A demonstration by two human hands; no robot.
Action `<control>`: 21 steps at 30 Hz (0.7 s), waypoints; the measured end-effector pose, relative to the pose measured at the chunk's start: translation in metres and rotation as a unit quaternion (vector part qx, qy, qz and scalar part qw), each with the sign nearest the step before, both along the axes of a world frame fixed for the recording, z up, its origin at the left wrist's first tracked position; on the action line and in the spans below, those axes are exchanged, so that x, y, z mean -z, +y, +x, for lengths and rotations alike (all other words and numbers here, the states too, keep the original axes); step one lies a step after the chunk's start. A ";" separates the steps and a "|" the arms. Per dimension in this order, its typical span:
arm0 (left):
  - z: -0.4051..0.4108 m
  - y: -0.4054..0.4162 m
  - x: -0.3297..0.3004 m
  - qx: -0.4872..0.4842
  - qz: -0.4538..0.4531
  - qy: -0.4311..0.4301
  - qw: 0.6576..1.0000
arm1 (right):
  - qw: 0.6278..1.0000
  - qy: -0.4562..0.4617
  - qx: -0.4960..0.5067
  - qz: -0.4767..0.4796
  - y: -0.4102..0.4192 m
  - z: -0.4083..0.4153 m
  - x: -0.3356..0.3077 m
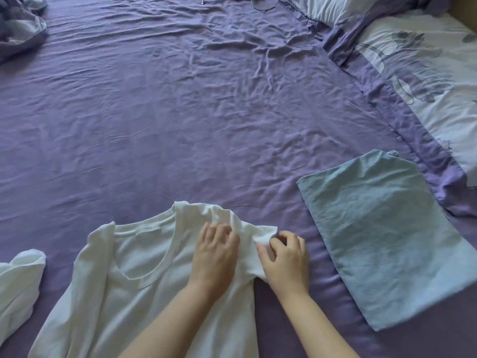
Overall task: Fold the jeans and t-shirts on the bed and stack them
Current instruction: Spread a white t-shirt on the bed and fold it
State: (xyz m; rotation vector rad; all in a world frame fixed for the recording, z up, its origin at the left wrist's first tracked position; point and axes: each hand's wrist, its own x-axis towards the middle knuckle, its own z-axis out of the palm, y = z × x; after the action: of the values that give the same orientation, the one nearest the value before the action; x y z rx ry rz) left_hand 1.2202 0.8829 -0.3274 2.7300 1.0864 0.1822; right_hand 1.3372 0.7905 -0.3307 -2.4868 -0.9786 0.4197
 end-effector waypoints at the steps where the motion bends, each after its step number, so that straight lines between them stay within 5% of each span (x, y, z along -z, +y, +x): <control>1: -0.004 -0.009 0.004 0.027 -0.007 0.012 1.000 | 1.000 0.013 0.021 -0.004 0.005 -0.002 0.002; 6: -0.010 -0.023 0.012 0.047 -0.035 0.076 0.995 | 0.988 0.150 0.026 0.035 0.019 0.000 0.002; 10: -0.007 -0.017 0.013 -0.003 -0.088 0.102 0.991 | 0.988 0.034 -0.035 0.144 0.021 0.008 -0.008; 16: -0.004 -0.004 0.037 -0.035 -0.122 0.168 0.977 | 0.992 -0.077 -0.096 -0.026 0.017 0.001 -0.003; 21: -0.026 -0.001 0.031 -0.007 -0.123 0.158 0.980 | 0.973 -0.183 -0.141 0.019 0.019 -0.020 -0.011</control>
State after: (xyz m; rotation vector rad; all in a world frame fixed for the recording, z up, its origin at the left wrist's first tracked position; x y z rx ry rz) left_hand 1.1939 0.8822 -0.3584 2.5803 1.1173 -0.3727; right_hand 1.3174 0.8090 -0.3200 -2.4449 -1.4801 0.0213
